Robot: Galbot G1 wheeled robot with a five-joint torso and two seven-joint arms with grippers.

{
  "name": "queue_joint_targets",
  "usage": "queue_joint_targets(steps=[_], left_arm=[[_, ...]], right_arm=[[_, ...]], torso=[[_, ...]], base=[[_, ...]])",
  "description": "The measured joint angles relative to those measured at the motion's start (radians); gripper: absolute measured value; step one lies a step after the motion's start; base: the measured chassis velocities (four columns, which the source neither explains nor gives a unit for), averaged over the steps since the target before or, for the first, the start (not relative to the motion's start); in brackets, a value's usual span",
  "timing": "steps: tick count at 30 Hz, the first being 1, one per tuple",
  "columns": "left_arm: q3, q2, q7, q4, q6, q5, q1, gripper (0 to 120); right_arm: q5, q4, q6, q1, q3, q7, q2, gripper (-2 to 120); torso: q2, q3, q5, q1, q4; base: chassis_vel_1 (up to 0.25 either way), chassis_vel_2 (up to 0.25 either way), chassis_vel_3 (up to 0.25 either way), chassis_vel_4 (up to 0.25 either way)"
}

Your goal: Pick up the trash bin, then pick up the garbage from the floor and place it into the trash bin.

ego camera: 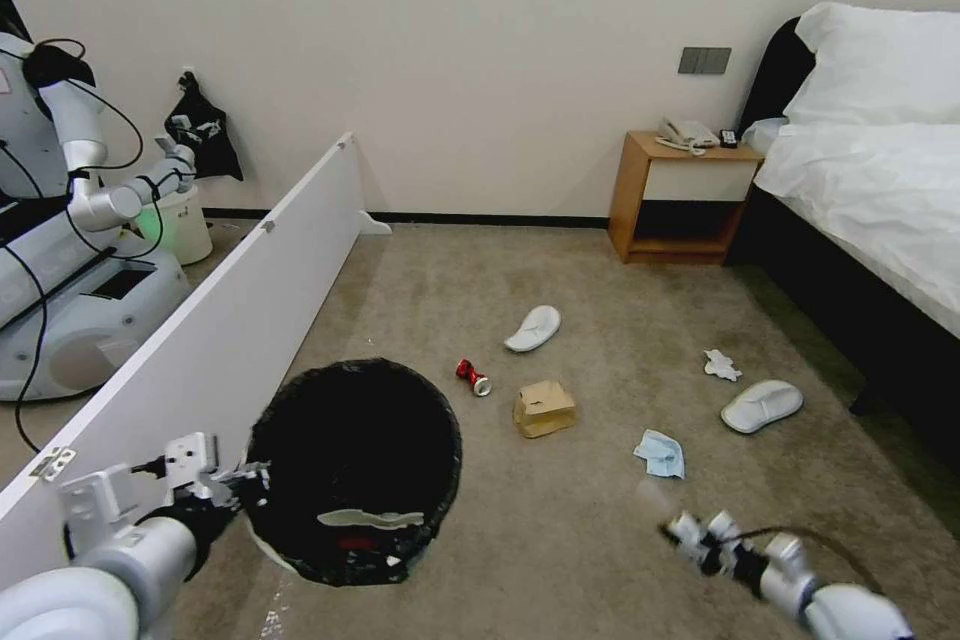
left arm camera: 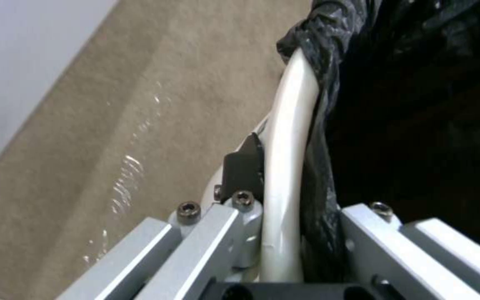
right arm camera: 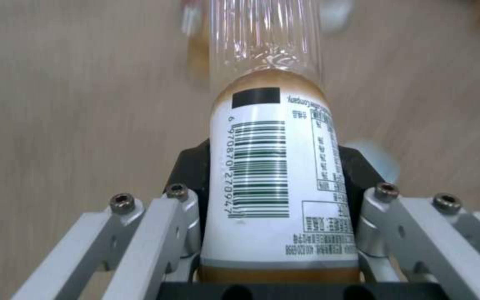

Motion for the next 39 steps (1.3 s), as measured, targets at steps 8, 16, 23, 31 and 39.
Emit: queue_joint_targets(steps=[8,16,23,31,39], left_arm=[[0.074,0.019,0.012,0.011,0.0,0.011,-0.019,2],[0.131,0.027,0.018,0.017,0.0,0.032,-0.032,2],[0.129,0.02,0.013,0.017,0.0,0.033,-0.023,2],[0.122,0.017,0.002,0.016,0.0,0.031,-0.02,2],[0.121,0.008,-0.004,0.013,0.0,0.02,-0.014,2]], right_arm=[[0.269,0.375,-0.061,-0.125,0.137,0.033,-0.123,36],[0.616,0.708,-0.172,-0.031,0.105,0.097,-0.282,36],[0.798,0.805,-0.233,0.233,-0.138,0.169,-0.252,36],[0.813,0.783,-0.238,0.53,-0.51,0.192,-0.127,36],[0.78,0.735,-0.225,0.559,-0.634,0.158,-0.075,36]], torso=[[0.0,0.0,0.0008,0.0,-0.0006],[0.0,0.0,0.0003,0.0,0.0],[0.0,0.0,0.0003,0.0,0.0],[0.0,0.0,0.0003,0.0,0.0005],[0.0,0.0,0.0004,0.0,0.0]], base=[[0.0,0.0,0.0,0.0],[0.0,0.0,0.0,0.0],[0.0,0.0,0.0,0.0],[0.0,0.0,0.0,0.0],[0.0,0.0,0.0,0.0]])
